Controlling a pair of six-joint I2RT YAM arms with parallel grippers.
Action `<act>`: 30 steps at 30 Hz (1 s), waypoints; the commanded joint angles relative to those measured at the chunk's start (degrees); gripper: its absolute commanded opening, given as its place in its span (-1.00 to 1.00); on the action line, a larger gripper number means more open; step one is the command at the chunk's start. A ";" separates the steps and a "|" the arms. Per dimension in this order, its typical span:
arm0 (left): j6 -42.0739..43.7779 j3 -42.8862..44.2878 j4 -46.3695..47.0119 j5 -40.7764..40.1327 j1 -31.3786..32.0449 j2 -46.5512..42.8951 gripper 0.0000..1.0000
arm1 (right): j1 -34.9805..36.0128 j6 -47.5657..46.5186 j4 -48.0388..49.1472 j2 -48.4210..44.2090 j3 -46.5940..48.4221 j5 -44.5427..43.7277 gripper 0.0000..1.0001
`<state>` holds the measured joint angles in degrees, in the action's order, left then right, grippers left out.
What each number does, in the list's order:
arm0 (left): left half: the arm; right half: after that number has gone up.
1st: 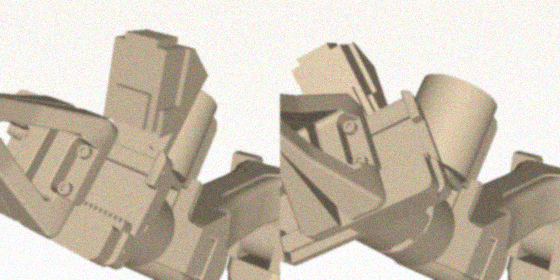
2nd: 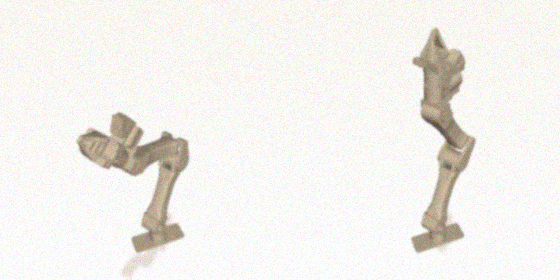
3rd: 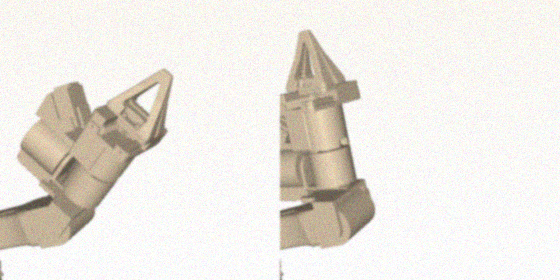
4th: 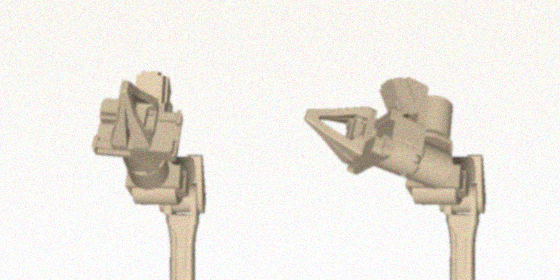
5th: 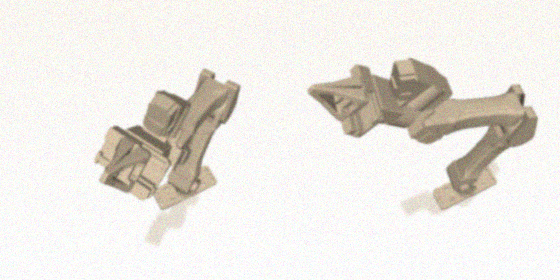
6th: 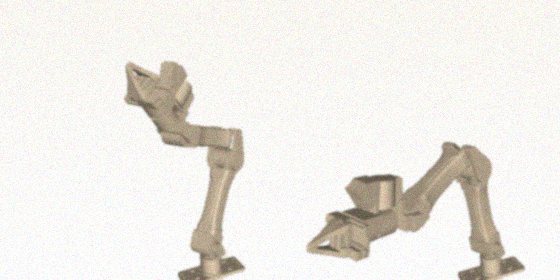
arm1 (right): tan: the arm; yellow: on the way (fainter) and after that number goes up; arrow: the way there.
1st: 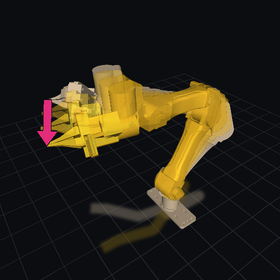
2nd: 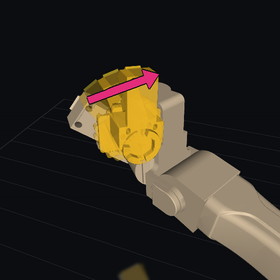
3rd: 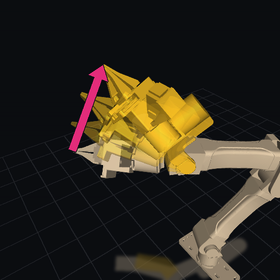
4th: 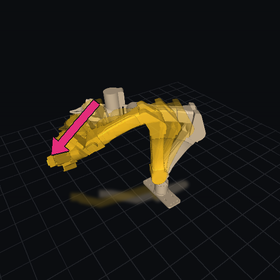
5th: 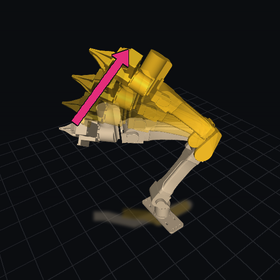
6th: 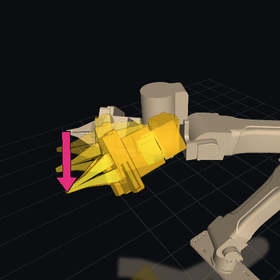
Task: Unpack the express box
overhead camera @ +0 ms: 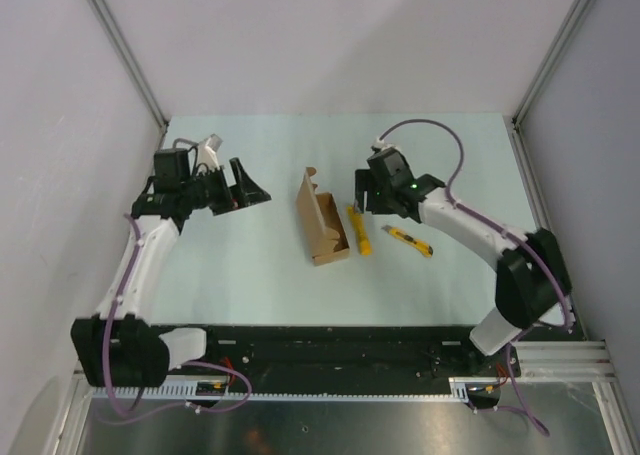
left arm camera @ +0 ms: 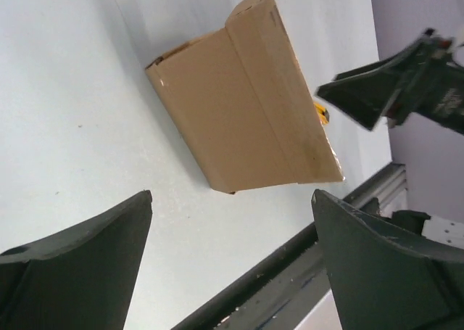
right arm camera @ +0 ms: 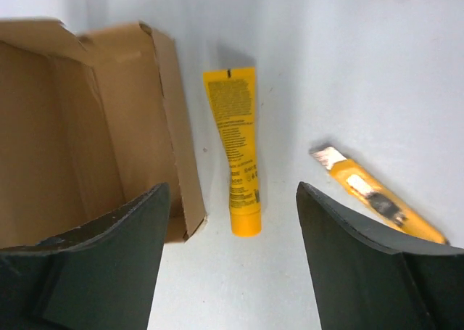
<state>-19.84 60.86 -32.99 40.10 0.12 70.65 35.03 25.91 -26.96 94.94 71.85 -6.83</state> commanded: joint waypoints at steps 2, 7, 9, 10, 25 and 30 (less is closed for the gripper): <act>2.17 -1.00 0.56 -9.23 0.06 -13.14 0.98 | -0.48 1.16 -5.12 -14.21 -0.75 -14.31 0.56; -1.52 -5.05 0.56 -22.24 0.06 -23.44 0.99 | -0.57 2.74 -6.17 -26.89 -4.79 -27.32 0.64; -3.19 -5.92 0.56 -27.67 0.06 -29.76 0.96 | -0.66 3.79 -7.31 -33.04 -5.93 -29.63 0.69; -4.06 -6.02 0.47 -28.92 0.06 -31.52 0.97 | -0.66 4.40 -8.53 -34.97 -6.11 -31.21 0.73; -4.95 -4.08 -3.31 -29.55 0.06 -32.16 0.99 | -0.57 14.78 -27.35 -52.39 -7.52 -38.96 1.00; -4.07 -3.12 -3.39 -29.55 0.06 -30.93 0.99 | -0.57 15.92 -28.76 -52.40 -7.87 -38.78 0.99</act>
<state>-24.03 55.88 -36.69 10.70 0.14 38.81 34.50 38.94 -53.34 42.57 64.49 -43.27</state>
